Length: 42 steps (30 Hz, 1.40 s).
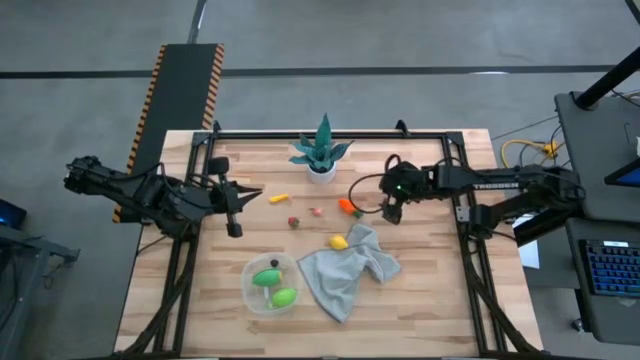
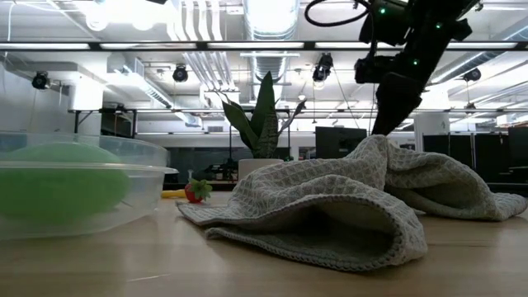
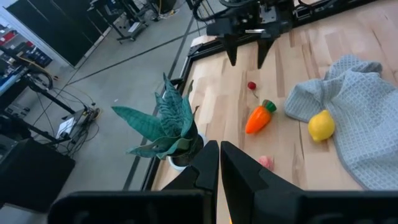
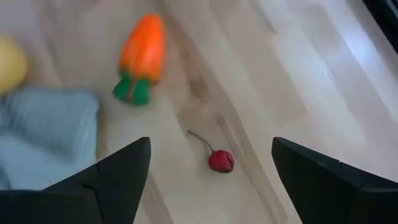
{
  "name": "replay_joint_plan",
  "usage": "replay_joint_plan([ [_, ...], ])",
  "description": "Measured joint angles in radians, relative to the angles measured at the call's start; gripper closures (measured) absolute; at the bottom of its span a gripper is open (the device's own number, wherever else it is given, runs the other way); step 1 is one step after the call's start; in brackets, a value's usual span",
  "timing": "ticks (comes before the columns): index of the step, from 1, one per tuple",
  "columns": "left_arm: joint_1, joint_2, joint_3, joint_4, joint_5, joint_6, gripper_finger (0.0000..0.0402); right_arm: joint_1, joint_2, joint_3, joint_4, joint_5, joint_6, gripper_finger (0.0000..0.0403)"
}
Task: Pick and placing Produce into tupperware
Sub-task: Put the red cherry in the transparent bin
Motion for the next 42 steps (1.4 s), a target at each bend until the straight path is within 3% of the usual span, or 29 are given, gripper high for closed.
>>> replay_joint_plan([
  [5, 0.0, 0.0, 0.0, 0.0, 0.0, -0.003, 0.0399, -0.013, 0.038, 0.012, -0.033, -0.025, -0.21, 0.0076],
  [11, 0.0, 0.006, 0.0, 0.0, 0.0, -0.007, 0.0399, -0.041, 0.141, 0.032, -0.137, -0.013, -0.315, 0.0076],
  [26, 0.0, 0.012, 0.0, 0.0, 0.0, -0.008, 0.0399, -0.066, 0.415, 0.153, -0.153, -0.014, -0.42, 0.0077],
  [42, 0.0, 0.013, 0.0, 0.0, 0.0, -0.008, 0.0399, -0.11, 0.44, 0.158, -0.158, -0.145, -0.443, 0.0077],
])
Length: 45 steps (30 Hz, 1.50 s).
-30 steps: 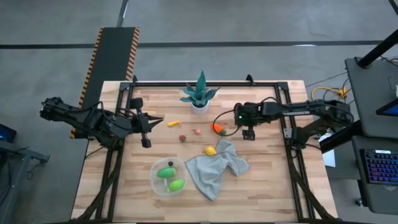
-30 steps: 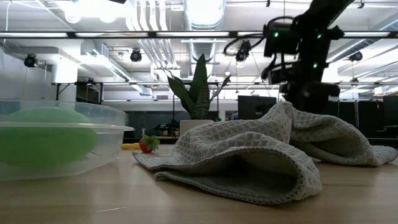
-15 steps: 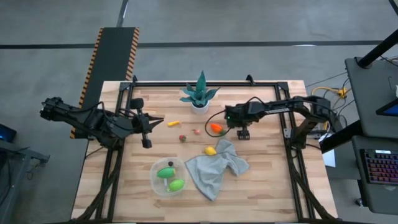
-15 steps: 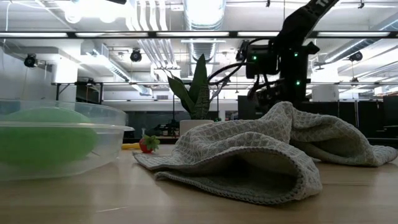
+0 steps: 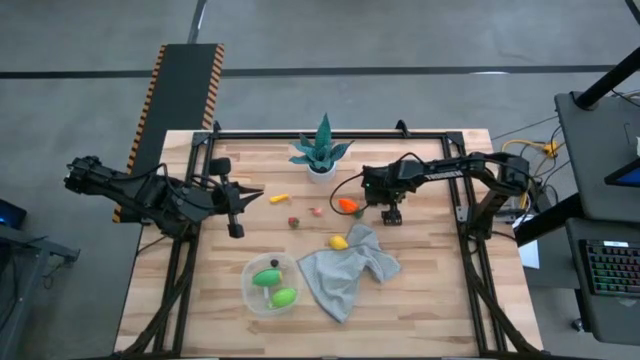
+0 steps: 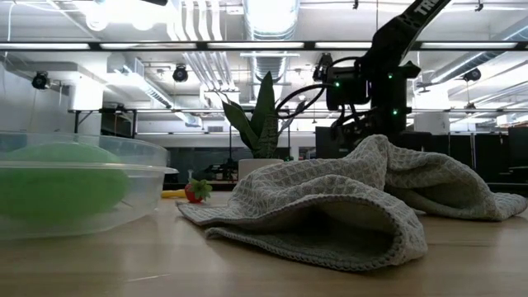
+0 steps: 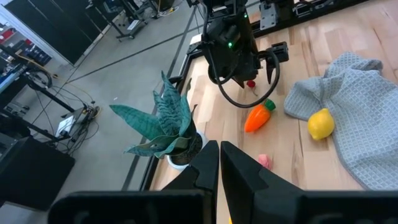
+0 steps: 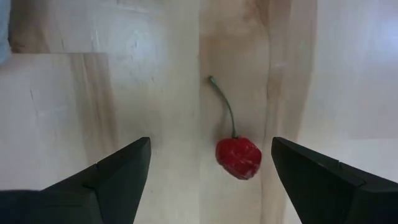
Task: Pick and placing Produce into tupperware
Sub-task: Put the red cherry in the transparent bin
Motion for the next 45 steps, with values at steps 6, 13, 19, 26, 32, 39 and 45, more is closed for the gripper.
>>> replay_joint_plan([
  [6, 0.0, 0.0, 0.0, 0.0, 0.0, 0.0, 0.0399, -0.002, 0.0, 0.0, 0.001, -0.003, -0.003, 0.0084],
  [13, 0.0, 0.0, 0.0, 0.0, 0.0, 0.0, 0.0399, -0.003, 0.0, -0.001, 0.0, -0.002, -0.006, 0.0157],
  [19, 0.0, 0.0, 0.0, 0.0, 0.0, 0.0, 0.0399, -0.003, 0.0, -0.001, 0.001, 0.001, -0.003, 0.0237],
  [26, 0.0, 0.0, 0.0, 0.0, 0.0, 0.0, 0.0399, -0.003, 0.0, -0.001, 0.0, 0.002, -0.004, 0.0337],
  [32, 0.0, 0.0, 0.0, 0.0, 0.0, 0.0, 0.0399, -0.003, -0.002, -0.001, -0.005, 0.002, -0.006, 0.0386],
  [39, 0.0, 0.0, 0.0, 0.0, 0.0, 0.0, 0.0399, -0.002, -0.03, -0.002, -0.044, 0.002, 0.013, 0.0388],
  [45, 0.0, 0.0, 0.0, 0.0, 0.0, 0.0, 0.0399, 0.003, -0.111, -0.002, -0.047, 0.0, 0.057, 0.0389],
])
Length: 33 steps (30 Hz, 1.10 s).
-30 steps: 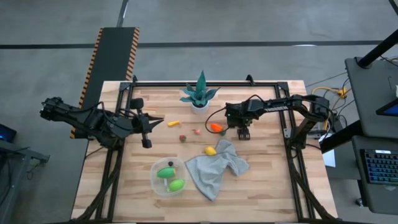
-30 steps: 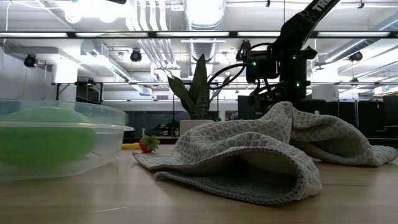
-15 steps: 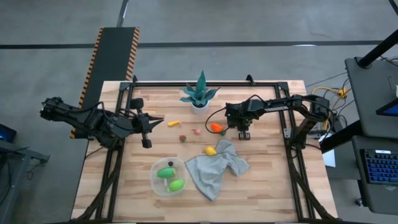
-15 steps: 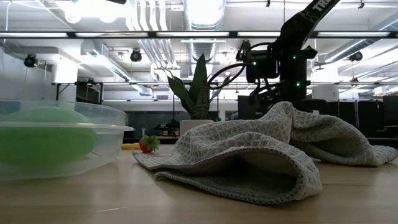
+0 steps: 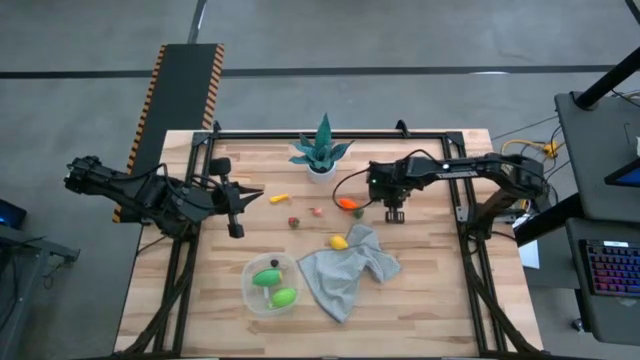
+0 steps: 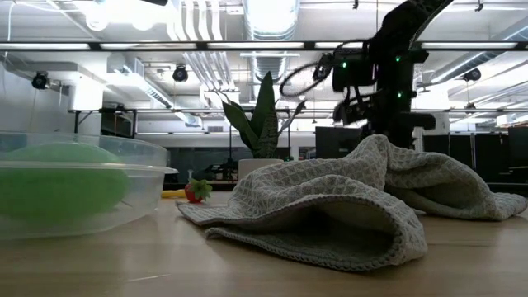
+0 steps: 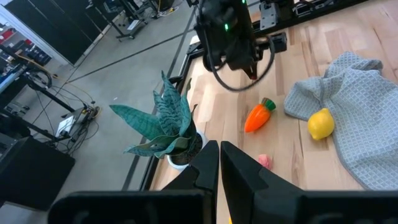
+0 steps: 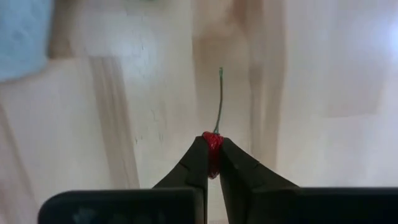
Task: Pick and placing Produce into tupperware
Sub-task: Put the red cherry in the transparent bin
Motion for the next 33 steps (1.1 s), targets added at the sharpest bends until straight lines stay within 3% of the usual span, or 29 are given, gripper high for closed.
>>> replay_joint_plan([
  [9, 0.0, 0.0, 0.0, 0.0, 0.0, 0.0, 0.0399, 0.078, -0.197, 0.037, 0.05, -0.018, 0.113, 0.039],
  [17, 0.0, 0.0, 0.0, 0.002, 0.0, -0.002, 0.0399, 0.237, -0.316, 0.05, 0.327, -0.051, 0.182, 0.039],
  [24, 0.0, 0.013, -0.002, 0.147, 0.012, -0.002, 0.0399, 0.353, -0.284, 0.05, 0.672, 0.059, 0.119, 0.039],
  [28, 0.001, 0.046, -0.004, 0.259, 0.153, 0.05, 0.0399, 0.367, -0.226, 0.048, 0.824, 0.102, 0.072, 0.039],
  [33, 0.002, 0.113, -0.038, 0.401, 0.206, 0.114, 0.0371, 0.367, -0.152, 0.049, 0.948, 0.108, 0.001, 0.039],
])
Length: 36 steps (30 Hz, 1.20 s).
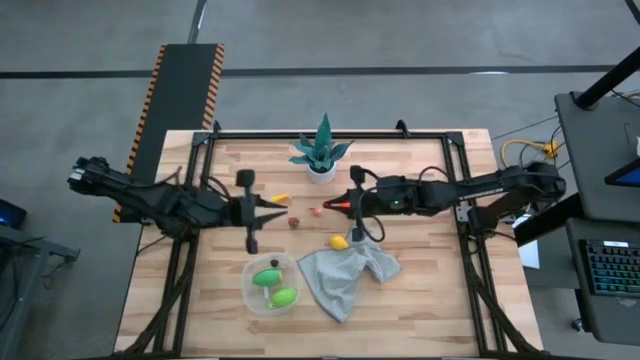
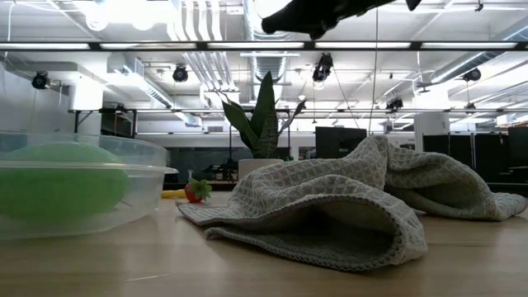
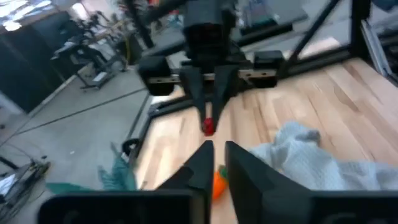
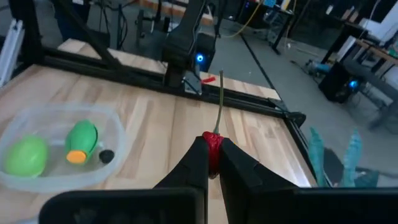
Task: Pick and placing Produce into tupperware
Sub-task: Put the red cherry in the transparent bin
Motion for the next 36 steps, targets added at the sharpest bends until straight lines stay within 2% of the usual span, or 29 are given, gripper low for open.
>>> replay_joint_plan([
  [8, 0.036, 0.072, -0.029, 0.151, -0.022, 0.017, 0.0207, 0.0, 0.01, 0.017, 0.027, -0.001, -0.041, 0.039],
  [12, 0.059, 0.097, -0.029, 0.217, -0.024, 0.016, 0.0152, 0.002, -0.001, 0.03, 0.032, -0.013, -0.047, 0.039],
  [24, 0.098, 0.168, -0.017, 0.289, -0.014, 0.017, 0.0141, 0.012, 0.0, 0.035, 0.072, -0.054, -0.096, 0.039],
  [30, 0.098, 0.184, -0.016, 0.352, 0.026, 0.02, 0.0141, 0.011, 0.0, 0.035, 0.072, -0.054, -0.097, 0.039],
  [36, 0.098, 0.207, -0.017, 0.389, 0.059, 0.02, 0.0157, 0.011, 0.0, 0.035, 0.07, -0.055, -0.1, 0.039],
])
